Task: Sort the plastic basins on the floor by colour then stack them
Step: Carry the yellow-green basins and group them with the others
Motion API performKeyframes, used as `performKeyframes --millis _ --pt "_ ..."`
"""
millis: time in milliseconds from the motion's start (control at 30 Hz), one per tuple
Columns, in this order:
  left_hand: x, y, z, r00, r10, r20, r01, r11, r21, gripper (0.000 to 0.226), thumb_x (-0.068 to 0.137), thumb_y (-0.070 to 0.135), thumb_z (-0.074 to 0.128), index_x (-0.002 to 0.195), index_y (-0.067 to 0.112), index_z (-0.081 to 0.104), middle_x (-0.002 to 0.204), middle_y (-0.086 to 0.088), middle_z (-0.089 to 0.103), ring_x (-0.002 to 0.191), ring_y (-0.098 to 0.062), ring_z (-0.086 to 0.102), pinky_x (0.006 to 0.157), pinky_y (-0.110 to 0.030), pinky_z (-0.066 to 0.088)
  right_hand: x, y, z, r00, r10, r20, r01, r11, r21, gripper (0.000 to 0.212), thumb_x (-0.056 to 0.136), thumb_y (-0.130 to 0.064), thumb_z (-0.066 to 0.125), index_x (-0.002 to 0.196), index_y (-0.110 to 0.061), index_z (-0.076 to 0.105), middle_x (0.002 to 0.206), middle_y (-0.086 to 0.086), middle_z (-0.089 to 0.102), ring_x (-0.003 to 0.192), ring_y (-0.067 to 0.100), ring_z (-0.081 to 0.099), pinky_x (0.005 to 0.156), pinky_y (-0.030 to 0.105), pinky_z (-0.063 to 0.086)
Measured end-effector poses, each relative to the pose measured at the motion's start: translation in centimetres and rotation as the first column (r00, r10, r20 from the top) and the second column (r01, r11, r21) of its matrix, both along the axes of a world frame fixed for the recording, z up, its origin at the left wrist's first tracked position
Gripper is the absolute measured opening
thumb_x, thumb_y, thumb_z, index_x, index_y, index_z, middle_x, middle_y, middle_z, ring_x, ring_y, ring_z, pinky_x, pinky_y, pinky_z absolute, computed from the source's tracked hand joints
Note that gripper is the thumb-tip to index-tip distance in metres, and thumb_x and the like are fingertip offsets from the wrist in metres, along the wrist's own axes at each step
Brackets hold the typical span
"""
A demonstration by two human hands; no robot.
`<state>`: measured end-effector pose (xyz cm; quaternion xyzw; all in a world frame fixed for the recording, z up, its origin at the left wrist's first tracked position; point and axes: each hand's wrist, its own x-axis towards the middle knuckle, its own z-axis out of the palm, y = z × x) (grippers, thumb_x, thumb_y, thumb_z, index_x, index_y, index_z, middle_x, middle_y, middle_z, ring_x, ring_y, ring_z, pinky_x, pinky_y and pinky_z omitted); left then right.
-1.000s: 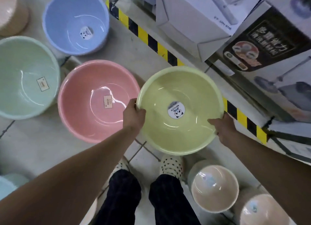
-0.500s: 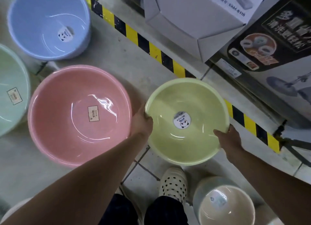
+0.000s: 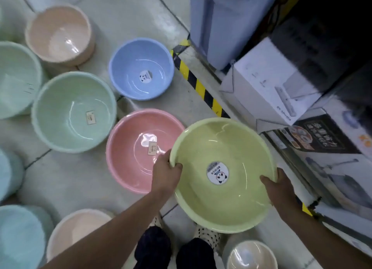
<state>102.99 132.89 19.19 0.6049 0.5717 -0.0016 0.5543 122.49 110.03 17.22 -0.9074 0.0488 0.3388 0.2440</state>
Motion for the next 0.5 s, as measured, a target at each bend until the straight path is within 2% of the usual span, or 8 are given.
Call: performKeyframes --millis 67,133,233,300,400,500 --pt "-2.0 2.0 3.8 0.998 0.061 0.003 -0.061 0.998 0.004 0.044 0.084 -0.003 0.055 0.105 0.035 0.059 0.089 0.014 0.063 0.081 -0.005 0.064 0.059 -0.008 0.045 -0.5 3.6 3.5 0.996 0.083 -0.017 -0.083 0.996 0.015 0.044 0.089 -0.017 0.066 0.130 -0.007 0.054 0.123 0.018 0.063 0.108 0.037 0.060 0.088 0.040 0.048" --pt "-4.0 4.3 7.2 0.992 0.124 0.000 -0.124 0.992 0.007 0.044 0.085 -0.003 0.056 0.106 0.036 0.059 0.092 0.009 0.064 0.083 -0.008 0.065 0.059 -0.010 0.045 -1.4 7.3 6.9 0.987 0.155 -0.033 -0.154 0.987 0.043 0.047 0.090 -0.018 0.065 0.134 -0.008 0.052 0.126 0.019 0.060 0.107 0.036 0.059 0.086 0.039 0.047" --pt "-6.7 8.3 11.9 0.979 0.201 -0.043 -0.200 0.979 0.026 0.040 0.086 -0.003 0.057 0.097 0.035 0.057 0.082 0.014 0.064 0.071 -0.002 0.063 0.048 -0.004 0.042 -2.7 12.9 11.7 0.969 0.244 -0.028 -0.241 0.967 0.078 0.039 0.092 -0.014 0.063 0.129 -0.008 0.053 0.113 0.015 0.061 0.095 0.031 0.057 0.078 0.036 0.045" --pt "-8.4 10.9 14.7 0.969 0.235 -0.082 -0.232 0.972 0.041 0.035 0.083 0.000 0.059 0.096 0.032 0.060 0.077 0.012 0.066 0.069 -0.012 0.066 0.050 -0.011 0.045 -3.5 16.6 14.9 0.955 0.296 -0.022 -0.293 0.952 0.086 0.040 0.093 -0.013 0.062 0.131 -0.009 0.052 0.105 0.009 0.059 0.091 0.026 0.055 0.079 0.035 0.043" --pt "-10.5 14.8 17.5 0.963 0.232 -0.137 -0.226 0.972 0.061 0.023 0.075 0.011 0.060 0.095 0.020 0.067 0.079 0.002 0.070 0.077 -0.024 0.068 0.064 -0.028 0.052 -4.2 21.9 18.9 0.930 0.368 -0.021 -0.364 0.925 0.107 0.035 0.093 -0.009 0.061 0.127 -0.006 0.055 0.107 0.011 0.059 0.092 0.023 0.053 0.080 0.033 0.042" --pt "-11.6 18.3 19.3 0.963 0.201 -0.180 -0.187 0.978 0.093 0.034 0.067 0.024 0.057 0.099 0.016 0.066 0.089 -0.005 0.069 0.081 -0.025 0.066 0.073 -0.035 0.055 -4.2 26.7 21.6 0.905 0.426 -0.023 -0.421 0.900 0.116 0.040 0.092 -0.009 0.061 0.131 -0.007 0.054 0.112 0.012 0.063 0.095 0.025 0.055 0.082 0.035 0.046"
